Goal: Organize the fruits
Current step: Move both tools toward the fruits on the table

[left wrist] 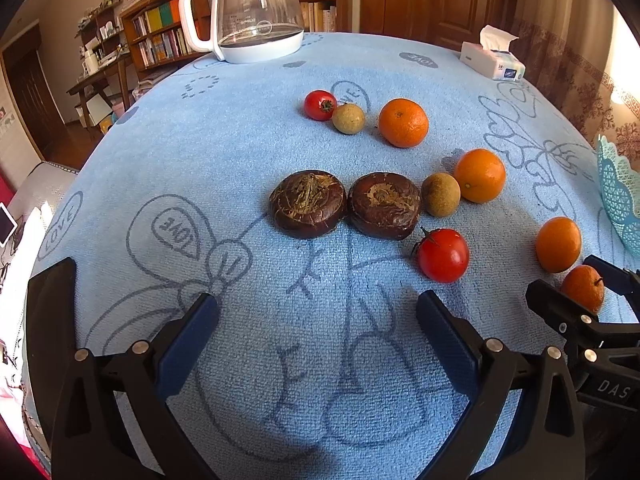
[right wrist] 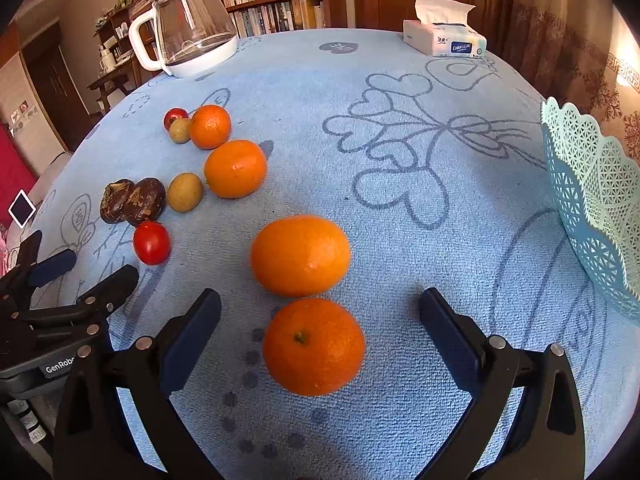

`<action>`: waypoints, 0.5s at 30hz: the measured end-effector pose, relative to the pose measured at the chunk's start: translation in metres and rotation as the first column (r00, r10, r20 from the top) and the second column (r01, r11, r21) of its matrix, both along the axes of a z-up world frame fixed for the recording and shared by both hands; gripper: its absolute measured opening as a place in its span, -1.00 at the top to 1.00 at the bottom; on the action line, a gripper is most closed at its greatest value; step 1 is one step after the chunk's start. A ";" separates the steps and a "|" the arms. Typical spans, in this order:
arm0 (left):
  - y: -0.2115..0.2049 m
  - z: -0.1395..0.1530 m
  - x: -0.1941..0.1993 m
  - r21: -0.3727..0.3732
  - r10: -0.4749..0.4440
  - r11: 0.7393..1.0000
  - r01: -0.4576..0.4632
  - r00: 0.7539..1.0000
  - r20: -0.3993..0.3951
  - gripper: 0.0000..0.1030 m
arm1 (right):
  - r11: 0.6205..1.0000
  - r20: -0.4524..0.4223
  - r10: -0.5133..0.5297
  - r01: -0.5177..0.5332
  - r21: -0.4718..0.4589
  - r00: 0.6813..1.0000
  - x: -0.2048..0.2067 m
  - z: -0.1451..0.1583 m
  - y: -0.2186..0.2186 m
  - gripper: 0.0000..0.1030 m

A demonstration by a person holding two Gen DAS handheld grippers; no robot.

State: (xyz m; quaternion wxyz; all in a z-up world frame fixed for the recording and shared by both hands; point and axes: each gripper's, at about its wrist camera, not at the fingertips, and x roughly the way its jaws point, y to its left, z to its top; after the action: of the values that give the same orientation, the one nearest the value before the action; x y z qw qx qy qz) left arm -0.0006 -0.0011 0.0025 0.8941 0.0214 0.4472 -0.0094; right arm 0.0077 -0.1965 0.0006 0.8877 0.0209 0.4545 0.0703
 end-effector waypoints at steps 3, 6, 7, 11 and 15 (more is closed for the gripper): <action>0.000 0.001 -0.001 -0.006 0.001 1.000 -0.001 1.000 0.005 -0.90 | 1.000 0.007 -0.002 0.002 0.026 1.000 -0.001 0.001 -0.003 -0.96; 0.000 0.003 -0.002 -0.008 0.001 1.000 -0.001 1.000 0.015 -0.90 | 0.998 0.016 -0.009 0.008 0.061 1.000 -0.003 0.003 -0.008 -0.96; 0.000 0.004 -0.002 -0.008 0.003 1.000 -0.002 1.000 0.021 -0.90 | 0.997 0.020 -0.012 0.011 0.071 1.000 -0.003 0.004 -0.009 -0.96; 0.001 0.008 -0.006 -0.010 0.011 1.000 -0.011 0.999 0.049 -0.90 | 0.995 0.046 -0.030 0.025 0.097 0.999 -0.006 0.008 -0.014 -0.96; -0.001 0.013 -0.009 -0.001 0.016 1.000 -0.016 0.996 0.082 -0.90 | 0.993 0.074 -0.038 0.029 0.116 0.997 -0.010 0.013 -0.017 -0.96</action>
State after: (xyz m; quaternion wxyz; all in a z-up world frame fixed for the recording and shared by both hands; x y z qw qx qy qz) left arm -0.0091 -0.0018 0.0158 0.9118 0.0180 0.4103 -0.0013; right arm -0.0018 -0.2134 0.0134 0.9028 0.0770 0.4151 0.0824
